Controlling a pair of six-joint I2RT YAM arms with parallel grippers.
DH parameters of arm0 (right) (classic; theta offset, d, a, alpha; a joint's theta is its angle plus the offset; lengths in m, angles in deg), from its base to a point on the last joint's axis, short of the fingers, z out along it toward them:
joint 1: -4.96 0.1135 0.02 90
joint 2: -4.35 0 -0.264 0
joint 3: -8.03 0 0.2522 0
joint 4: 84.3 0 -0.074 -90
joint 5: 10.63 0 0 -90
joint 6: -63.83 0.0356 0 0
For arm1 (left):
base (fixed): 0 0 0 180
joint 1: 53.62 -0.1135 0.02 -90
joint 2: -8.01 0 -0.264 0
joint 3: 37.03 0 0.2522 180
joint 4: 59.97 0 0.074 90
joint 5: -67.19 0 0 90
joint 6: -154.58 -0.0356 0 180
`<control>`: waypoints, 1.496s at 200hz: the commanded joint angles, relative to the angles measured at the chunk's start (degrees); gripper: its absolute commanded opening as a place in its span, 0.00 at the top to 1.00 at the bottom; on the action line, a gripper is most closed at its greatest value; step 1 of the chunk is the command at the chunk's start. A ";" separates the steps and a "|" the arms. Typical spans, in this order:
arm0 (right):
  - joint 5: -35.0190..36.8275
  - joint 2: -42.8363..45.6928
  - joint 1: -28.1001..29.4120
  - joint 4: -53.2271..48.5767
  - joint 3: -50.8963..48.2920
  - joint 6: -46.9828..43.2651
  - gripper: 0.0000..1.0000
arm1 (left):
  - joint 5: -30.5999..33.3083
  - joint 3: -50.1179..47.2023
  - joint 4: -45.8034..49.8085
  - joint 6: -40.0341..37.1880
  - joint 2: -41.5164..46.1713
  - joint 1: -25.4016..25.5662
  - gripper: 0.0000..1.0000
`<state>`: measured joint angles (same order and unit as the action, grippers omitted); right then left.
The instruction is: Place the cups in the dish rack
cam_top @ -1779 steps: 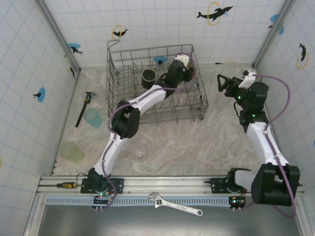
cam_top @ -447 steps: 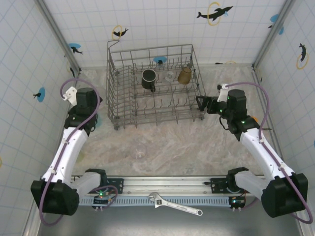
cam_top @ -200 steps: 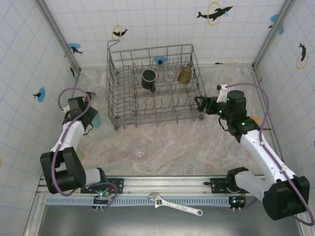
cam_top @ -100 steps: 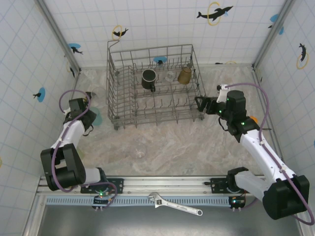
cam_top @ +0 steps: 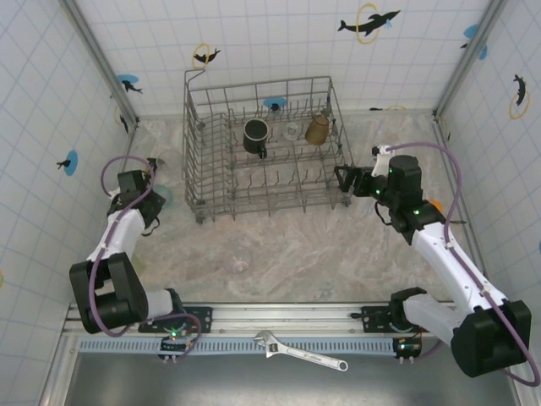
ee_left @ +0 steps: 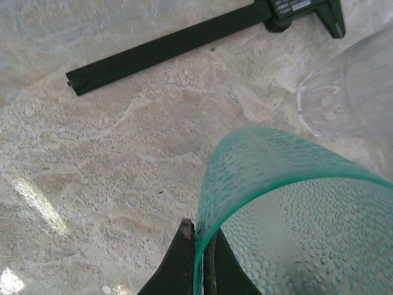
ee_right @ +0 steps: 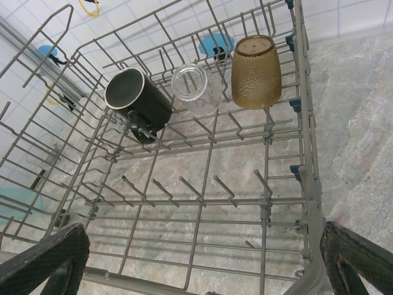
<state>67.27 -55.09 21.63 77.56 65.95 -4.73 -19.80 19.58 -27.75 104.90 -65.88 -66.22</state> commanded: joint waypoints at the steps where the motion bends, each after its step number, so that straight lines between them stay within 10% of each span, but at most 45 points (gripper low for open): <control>1: -0.46 -0.44 0.47 2.84 -0.48 0.27 0.00 | 0.82 1.00 1.54 -1.35 3.10 -0.41 1.00; 225: -1.96 -3.31 1.85 4.38 0.58 0.91 0.00 | -9.62 10.29 -7.24 -1.67 9.64 -0.36 1.00; 299: -3.54 -4.86 2.54 5.73 1.75 2.64 0.00 | -28.63 11.53 -21.24 1.51 6.68 -0.31 1.00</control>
<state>65.32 -58.61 23.73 80.23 65.97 -3.12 -38.73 28.50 -41.02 104.33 -57.99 -66.22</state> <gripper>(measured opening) 0.997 0.058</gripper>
